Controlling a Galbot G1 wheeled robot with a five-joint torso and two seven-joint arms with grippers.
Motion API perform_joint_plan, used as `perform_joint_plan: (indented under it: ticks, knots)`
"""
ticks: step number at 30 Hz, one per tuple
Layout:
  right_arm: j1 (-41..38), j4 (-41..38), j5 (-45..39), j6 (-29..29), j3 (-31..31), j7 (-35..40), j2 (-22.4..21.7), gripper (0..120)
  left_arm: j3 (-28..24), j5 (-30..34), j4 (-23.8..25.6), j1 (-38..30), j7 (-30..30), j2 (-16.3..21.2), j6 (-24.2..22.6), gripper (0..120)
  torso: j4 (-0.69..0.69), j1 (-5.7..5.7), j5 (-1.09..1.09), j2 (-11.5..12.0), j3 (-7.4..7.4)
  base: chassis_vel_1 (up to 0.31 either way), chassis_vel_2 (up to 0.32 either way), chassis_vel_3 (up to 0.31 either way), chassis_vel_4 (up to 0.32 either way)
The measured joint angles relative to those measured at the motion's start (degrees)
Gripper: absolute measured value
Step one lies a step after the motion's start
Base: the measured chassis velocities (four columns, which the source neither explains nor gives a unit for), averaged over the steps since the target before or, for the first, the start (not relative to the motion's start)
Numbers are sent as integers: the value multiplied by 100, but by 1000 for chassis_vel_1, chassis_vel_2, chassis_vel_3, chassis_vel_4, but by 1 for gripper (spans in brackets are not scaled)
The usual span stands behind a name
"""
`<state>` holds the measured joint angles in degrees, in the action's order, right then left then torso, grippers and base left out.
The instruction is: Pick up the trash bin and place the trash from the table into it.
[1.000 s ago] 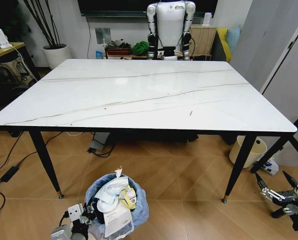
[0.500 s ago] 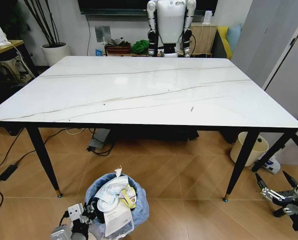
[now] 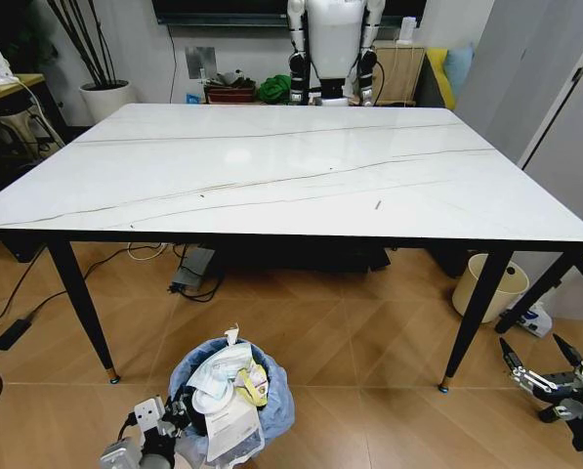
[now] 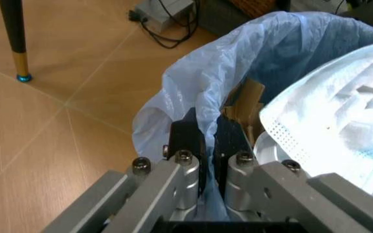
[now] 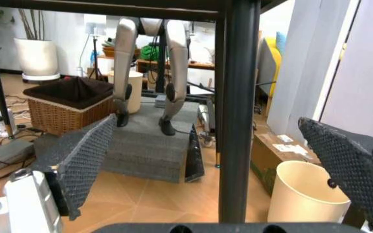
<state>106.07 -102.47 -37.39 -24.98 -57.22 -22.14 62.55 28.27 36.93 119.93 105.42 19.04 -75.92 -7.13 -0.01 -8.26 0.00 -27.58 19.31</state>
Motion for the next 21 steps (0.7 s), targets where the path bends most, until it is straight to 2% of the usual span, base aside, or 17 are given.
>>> perform_joint_plan:
  ticks: [4, 21]
  knots:
    - [0, 0, 0, 0, 0, 0, 0, 100, 19, 247, -48, -68, -1, -5, -24, 0, 0, 37, 0, 105, -67, 0, 0, 0, 0]
    - [0, 0, 0, 0, 0, 0, 0, 100, 62, 595, -321, -289, 29, -7, -158, 0, 0, 175, 0, 492, -316, 0, 0, 0, 0]
